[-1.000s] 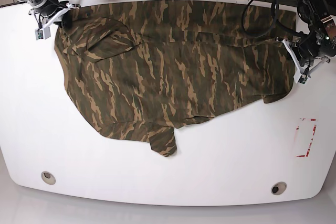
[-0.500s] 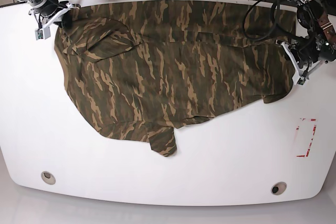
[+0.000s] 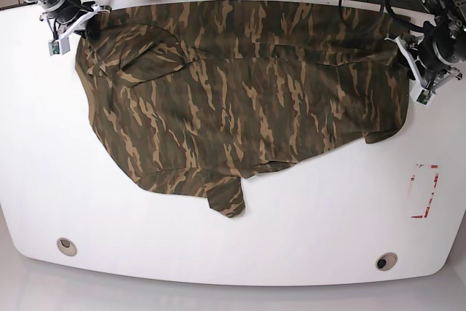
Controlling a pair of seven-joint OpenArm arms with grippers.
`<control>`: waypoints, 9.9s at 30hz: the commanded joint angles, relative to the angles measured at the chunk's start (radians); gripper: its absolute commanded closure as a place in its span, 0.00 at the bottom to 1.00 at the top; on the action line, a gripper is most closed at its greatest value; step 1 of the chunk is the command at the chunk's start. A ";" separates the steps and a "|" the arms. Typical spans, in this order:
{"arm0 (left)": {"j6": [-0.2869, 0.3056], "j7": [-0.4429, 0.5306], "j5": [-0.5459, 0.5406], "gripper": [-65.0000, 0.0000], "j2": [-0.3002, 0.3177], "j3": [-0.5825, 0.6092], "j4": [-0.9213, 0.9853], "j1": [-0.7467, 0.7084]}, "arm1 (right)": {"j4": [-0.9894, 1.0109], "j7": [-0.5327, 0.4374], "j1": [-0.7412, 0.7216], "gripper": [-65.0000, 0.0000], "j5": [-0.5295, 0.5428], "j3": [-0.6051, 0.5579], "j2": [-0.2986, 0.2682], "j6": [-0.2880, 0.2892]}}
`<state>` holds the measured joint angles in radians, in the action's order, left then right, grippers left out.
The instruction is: Layout the t-shirt on the table in an organized manner, then fold the t-shirt properly
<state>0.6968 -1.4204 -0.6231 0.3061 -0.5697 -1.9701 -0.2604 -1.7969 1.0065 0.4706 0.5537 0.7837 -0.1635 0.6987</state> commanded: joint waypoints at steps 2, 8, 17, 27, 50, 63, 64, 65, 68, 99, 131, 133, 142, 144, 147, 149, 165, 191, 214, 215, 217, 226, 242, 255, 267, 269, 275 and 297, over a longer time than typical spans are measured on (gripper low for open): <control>0.001 0.024 -0.073 0.75 0.038 0.001 -0.019 -0.046 | -0.013 -0.013 0.001 0.99 0.013 0.006 -0.012 -0.001; 0.001 0.024 -0.097 0.77 0.077 0.093 -0.019 -0.090 | -0.013 -0.013 -0.014 0.99 0.013 0.004 -0.012 -0.001; 0.001 0.034 -0.079 0.77 0.086 0.207 -0.011 -0.129 | -0.013 0.027 -0.037 0.99 0.013 0.004 -0.012 -0.001; 0.001 0.036 0.065 0.77 0.086 0.313 -0.005 -0.124 | -0.013 0.027 -0.045 0.99 0.013 0.004 -0.012 -0.001; 0.001 0.036 0.394 0.77 0.083 0.336 0.010 0.094 | -0.013 0.027 -0.043 0.99 0.012 0.007 -0.012 -0.001; 0.001 0.031 0.487 0.77 0.081 0.346 0.035 0.237 | -0.013 0.027 -0.043 0.99 0.012 0.009 -0.012 -0.001; 0.001 0.031 0.486 0.77 0.081 0.330 0.035 0.237 | -0.013 0.027 -0.043 0.99 0.012 0.009 -0.012 -0.001; 0.001 0.031 0.486 0.77 0.081 0.316 0.035 0.238 | -0.013 0.027 -0.043 0.99 0.012 0.010 -0.012 -0.001; 0.001 0.033 0.486 0.77 0.074 0.257 0.035 0.238 | -0.013 0.027 -0.043 0.99 0.012 0.012 -0.012 -0.001; 0.001 0.240 0.495 0.77 -0.078 0.247 0.147 -0.052 | -0.039 0.025 -0.016 0.42 0.006 0.171 0.003 -0.001; 0.001 0.281 0.487 0.77 -0.052 0.244 0.222 -0.056 | -0.126 0.170 -0.229 0.41 0.006 -0.045 0.063 -0.001; 0.001 0.270 0.487 0.77 -0.052 0.242 0.222 -0.056 | -0.080 0.170 -0.252 0.41 0.006 -0.045 0.063 -0.001; 0.001 0.246 0.487 0.77 -0.052 0.242 0.222 -0.053 | 0.027 0.173 -0.283 0.41 0.007 -0.045 0.037 -0.001; 0.001 0.246 0.487 0.77 -0.052 0.242 0.222 -0.053 | 0.024 0.173 -0.278 0.41 0.009 -0.045 0.041 -0.001; 0.001 0.244 0.487 0.77 -0.052 0.242 0.222 -0.052 | 0.022 0.176 -0.269 0.42 0.013 -0.046 0.043 -0.001; 0.001 0.244 0.487 0.77 -0.052 0.242 0.222 -0.050 | 0.022 0.182 -0.264 0.45 0.013 -0.046 0.043 -0.001; 0.001 0.244 0.487 0.77 -0.051 0.244 0.222 -0.049 | 0.026 0.183 -0.264 0.94 0.013 -0.046 0.068 -0.001; 0.001 0.246 0.489 0.77 -0.051 0.245 0.228 -0.050 | -0.094 0.183 -0.298 1.00 0.013 -0.099 0.066 -0.001; 0.001 0.246 0.490 0.77 -0.051 0.245 0.228 -0.052 | -0.056 0.151 -0.244 0.24 -0.110 -0.022 -0.003 -0.001; 0.001 0.246 0.490 0.77 -0.051 0.245 0.228 -0.052 | -0.086 0.156 -0.235 0.20 -0.110 -0.010 0.000 -0.001; 0.001 0.246 0.490 0.77 -0.051 0.245 0.228 -0.052 | -0.136 0.165 -0.214 0.14 -0.110 0.007 0.009 -0.001; 0.001 0.246 0.492 0.77 -0.051 0.247 0.228 -0.052 | -0.200 0.166 -0.149 0.13 -0.116 0.062 0.028 -0.001; 0.001 0.247 0.493 0.77 -0.048 0.244 0.228 -0.052 | -0.001 0.081 -0.129 0.32 -0.117 0.082 0.028 -0.001; 0.001 0.247 0.489 0.77 -0.022 0.242 0.228 -0.053 | 0.108 0.048 -0.109 0.79 -0.116 0.084 -0.003 -0.001; 0.001 0.243 0.486 0.77 -0.022 0.242 0.220 -0.056 | -0.022 0.054 -0.086 0.59 -0.114 0.142 0.000 -0.001; 0.001 0.241 0.486 0.76 -0.022 0.242 0.209 -0.052 | -0.056 0.056 -0.085 0.46 -0.114 0.145 0.000 -0.001; 0.001 0.226 0.486 0.76 -0.022 0.242 0.148 -0.047 | -0.133 0.107 -0.086 0.18 -0.113 0.145 0.002 -0.001; 0.001 0.079 0.351 0.53 -0.048 0.152 0.061 0.135 | -0.169 0.134 -0.250 0.16 -0.117 0.062 -0.003 -0.001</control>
<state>0.6971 -1.3529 -0.2413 0.2455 -0.4133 -1.8862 -0.1665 -1.9507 1.1610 0.2527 0.4217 0.8524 -0.1490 0.6994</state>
